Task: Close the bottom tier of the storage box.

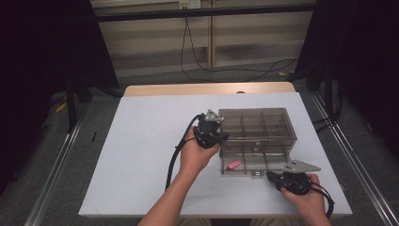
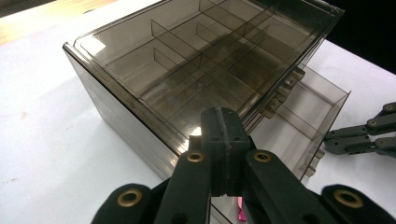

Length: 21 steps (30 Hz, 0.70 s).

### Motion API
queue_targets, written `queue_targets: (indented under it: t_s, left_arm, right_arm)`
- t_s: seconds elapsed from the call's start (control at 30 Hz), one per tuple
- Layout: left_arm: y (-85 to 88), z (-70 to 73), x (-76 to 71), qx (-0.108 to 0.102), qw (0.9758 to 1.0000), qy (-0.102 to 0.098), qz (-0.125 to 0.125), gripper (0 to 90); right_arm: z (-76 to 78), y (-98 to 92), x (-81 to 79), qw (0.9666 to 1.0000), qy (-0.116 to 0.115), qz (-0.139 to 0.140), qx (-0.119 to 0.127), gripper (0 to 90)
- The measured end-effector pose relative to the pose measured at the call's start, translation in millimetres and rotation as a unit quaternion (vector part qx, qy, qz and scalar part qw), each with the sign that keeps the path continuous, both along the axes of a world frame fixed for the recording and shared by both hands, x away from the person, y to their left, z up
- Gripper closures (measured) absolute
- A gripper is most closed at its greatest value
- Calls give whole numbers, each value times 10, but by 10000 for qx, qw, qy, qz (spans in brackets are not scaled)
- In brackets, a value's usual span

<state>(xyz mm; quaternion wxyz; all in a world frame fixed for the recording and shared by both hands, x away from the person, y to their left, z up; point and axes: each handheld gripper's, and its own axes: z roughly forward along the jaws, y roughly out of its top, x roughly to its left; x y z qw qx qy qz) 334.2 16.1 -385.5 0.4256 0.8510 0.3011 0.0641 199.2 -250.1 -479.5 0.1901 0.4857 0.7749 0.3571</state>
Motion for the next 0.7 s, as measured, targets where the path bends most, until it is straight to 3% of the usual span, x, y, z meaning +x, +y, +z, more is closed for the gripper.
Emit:
queue_targets:
  t_s: [0.3, 0.7]
  left_arm:
    - [11, -3, 4, 2, 10000, 53, 13, 900]
    - [-6, -1, -15, 58, 10000, -17, 66, 900]
  right_arm:
    - [-2, 13, 23, 10000, -17, 12, -9, 883]
    - [-3, 30, 61, 10000, -11, 7, -3, 883]
